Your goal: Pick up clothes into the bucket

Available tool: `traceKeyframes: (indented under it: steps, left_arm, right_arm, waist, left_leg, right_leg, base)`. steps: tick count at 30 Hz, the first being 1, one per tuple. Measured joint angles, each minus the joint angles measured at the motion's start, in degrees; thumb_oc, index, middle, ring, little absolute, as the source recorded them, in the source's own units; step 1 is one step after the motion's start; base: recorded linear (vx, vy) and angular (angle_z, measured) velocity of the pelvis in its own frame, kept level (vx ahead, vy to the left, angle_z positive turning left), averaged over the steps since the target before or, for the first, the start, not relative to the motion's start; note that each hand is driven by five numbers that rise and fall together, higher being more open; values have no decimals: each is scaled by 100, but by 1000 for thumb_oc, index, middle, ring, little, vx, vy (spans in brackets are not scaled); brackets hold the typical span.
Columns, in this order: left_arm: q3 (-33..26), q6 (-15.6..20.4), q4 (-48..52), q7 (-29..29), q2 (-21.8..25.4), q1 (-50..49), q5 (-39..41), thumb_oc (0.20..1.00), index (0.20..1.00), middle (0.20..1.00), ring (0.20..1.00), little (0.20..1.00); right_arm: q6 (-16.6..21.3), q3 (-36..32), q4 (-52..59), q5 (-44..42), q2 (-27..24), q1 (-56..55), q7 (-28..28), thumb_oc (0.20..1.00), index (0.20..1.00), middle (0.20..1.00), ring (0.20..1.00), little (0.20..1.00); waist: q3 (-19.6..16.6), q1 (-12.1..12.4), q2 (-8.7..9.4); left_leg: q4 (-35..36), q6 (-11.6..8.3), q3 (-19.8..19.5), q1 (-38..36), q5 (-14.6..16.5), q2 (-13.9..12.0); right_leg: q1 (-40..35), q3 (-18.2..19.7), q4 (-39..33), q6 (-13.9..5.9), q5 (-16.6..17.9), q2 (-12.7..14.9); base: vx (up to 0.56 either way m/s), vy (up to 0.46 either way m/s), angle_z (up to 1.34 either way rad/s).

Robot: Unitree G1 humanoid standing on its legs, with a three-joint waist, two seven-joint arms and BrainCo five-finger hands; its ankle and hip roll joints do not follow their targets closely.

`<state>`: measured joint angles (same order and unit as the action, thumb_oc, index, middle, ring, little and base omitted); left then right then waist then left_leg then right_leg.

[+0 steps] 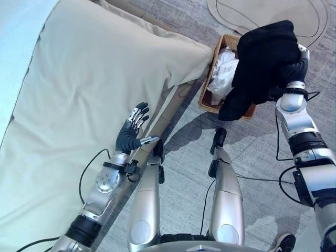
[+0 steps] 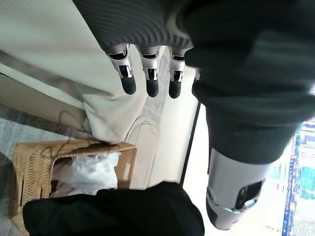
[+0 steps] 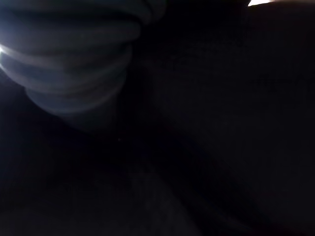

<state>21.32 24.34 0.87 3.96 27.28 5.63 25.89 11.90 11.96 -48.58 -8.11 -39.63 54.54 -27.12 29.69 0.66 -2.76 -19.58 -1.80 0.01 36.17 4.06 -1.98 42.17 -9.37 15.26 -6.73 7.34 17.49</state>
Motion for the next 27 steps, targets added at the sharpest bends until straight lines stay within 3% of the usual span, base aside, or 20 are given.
traceKeyframes:
  steps: [2,13,22,27]
  left_arm:
    - [130,2,-7,64,29,87,-31,1000,1000,1000,1000,1000]
    - [223,0,-80,242,103,400,-34,1000,1000,1000,1000,1000]
    - [225,7,-122,402,133,442,-34,1000,1000,1000,1000,1000]
    - [223,16,-116,566,140,484,-34,1000,1000,1000,1000,1000]
  right_arm:
    - [1,27,-143,-51,-23,312,-9,200,200,200,200,200]
    - [6,483,-309,-221,-586,1486,-166,200,200,200,200,200]
    - [30,574,-177,-267,-609,1497,-327,200,200,200,200,200]
    - [52,632,-739,-263,-522,1483,-339,200,200,200,200,200]
  waist:
    - [3,9,-6]
    - [10,11,-11]
    - [8,3,-9]
    - [6,7,-7]
  left_leg:
    - [1,-93,9,65,-60,28]
    - [39,-111,128,57,-75,229]
    - [93,-111,102,-1,-75,230]
    - [-133,-109,40,506,-71,238]
  right_leg:
    - [66,13,-2,80,100,27]
    - [104,90,-21,93,132,259]
    - [64,86,10,81,122,254]
    - [525,96,221,42,84,263]
  base:
    - [0,0,0]
    - [35,-8,1]
    - [0,-4,0]
    - [-21,2,8]
